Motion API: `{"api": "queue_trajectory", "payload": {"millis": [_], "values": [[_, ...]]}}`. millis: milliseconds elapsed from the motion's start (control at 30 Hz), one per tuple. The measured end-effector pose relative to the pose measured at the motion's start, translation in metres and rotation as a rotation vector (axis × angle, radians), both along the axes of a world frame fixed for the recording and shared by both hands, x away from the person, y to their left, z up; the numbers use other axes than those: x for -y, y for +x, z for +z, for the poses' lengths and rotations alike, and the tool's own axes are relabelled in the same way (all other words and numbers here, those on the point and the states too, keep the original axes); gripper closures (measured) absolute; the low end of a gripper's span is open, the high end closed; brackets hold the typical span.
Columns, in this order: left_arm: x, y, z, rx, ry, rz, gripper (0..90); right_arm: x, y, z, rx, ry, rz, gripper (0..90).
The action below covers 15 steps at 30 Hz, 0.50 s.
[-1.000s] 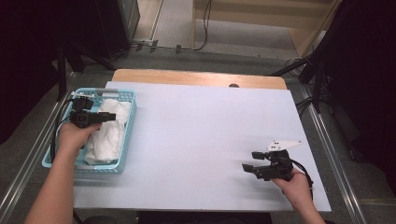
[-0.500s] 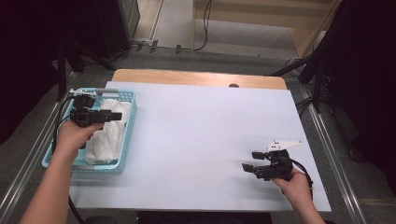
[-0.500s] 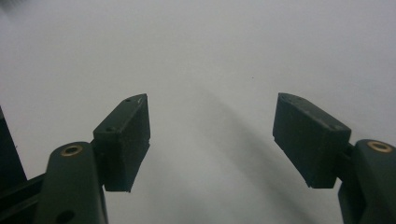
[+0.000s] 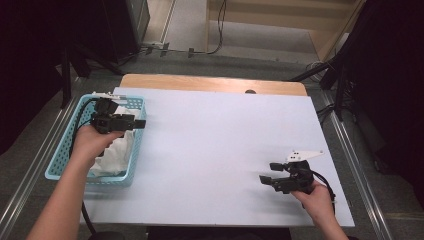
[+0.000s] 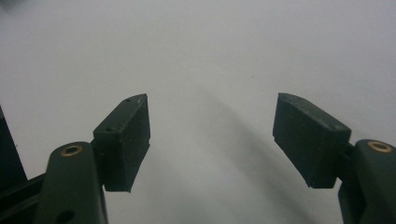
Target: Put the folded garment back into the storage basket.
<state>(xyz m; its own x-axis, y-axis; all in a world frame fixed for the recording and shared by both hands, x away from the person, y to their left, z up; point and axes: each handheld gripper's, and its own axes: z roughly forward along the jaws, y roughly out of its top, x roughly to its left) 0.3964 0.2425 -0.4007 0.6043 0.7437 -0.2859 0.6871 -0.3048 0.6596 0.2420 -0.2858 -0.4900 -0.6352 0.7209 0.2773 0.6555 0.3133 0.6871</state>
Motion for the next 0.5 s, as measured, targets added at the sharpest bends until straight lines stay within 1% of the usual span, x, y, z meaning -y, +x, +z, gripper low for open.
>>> {"api": "queue_trajectory", "payload": {"millis": [133,200,233,300,367,500], "values": [[0.016,-0.002,0.002,0.004,0.005,-0.04,34.6,0.0,0.0,0.0,-0.001,0.001,0.0,26.0],[0.024,-0.002,0.002,0.001,-0.002,-0.066,32.6,0.0,0.0,0.0,-0.002,0.0,-0.001,26.0],[0.026,-0.002,0.002,-0.001,-0.003,-0.072,31.5,0.0,0.0,0.0,-0.002,0.0,-0.001,26.0],[0.032,-0.003,0.002,-0.004,-0.026,-0.079,31.3,0.0,0.0,0.0,-0.003,0.001,-0.002,26.0],[0.037,-0.003,0.001,-0.003,-0.032,-0.085,31.1,0.0,0.0,0.0,-0.003,0.0,-0.001,26.1],[0.047,-0.004,-0.001,-0.005,-0.006,-0.099,30.5,0.001,0.0,0.0,-0.002,0.002,-0.001,26.0]]}}
